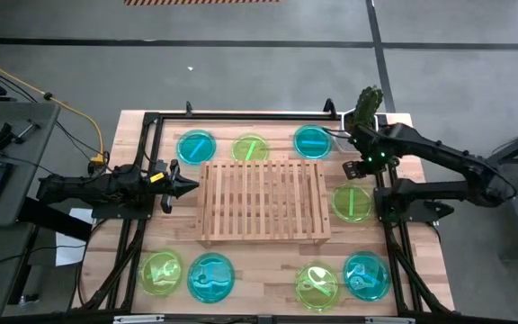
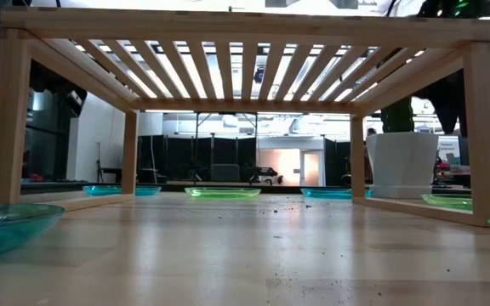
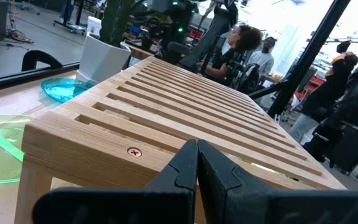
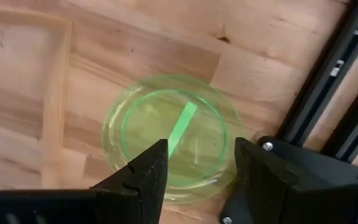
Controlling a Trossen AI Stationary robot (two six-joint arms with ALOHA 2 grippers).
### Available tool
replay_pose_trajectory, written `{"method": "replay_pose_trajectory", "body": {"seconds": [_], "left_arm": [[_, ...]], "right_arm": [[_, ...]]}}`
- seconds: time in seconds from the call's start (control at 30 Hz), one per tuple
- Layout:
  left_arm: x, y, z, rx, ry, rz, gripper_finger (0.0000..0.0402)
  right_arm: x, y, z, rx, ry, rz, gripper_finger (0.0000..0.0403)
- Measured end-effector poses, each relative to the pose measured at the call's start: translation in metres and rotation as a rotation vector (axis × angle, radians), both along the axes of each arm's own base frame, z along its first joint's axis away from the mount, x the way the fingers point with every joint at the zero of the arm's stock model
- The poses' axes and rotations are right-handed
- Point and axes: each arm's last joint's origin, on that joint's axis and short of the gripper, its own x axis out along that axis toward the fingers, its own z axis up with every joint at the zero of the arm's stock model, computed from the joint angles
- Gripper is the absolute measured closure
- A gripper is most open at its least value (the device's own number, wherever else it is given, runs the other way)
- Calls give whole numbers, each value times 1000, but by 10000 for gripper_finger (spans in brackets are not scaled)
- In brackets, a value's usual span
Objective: Place and stack plates onto a shelf
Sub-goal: Put the green plate on the shelf
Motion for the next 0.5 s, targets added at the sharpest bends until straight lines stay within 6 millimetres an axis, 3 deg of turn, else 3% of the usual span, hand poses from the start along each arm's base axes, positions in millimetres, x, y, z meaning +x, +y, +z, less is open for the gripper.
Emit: {"method": "replay_pose_trajectory", "body": {"seconds": [0.27,0.5], "left_arm": [[0,0,0,0,0,0,402],[0,0,0,0,0,-1,401]], "right_arm": [[4,-24,-17,114,37,118,235],[11,-33,-30,166,64,196,235]]}}
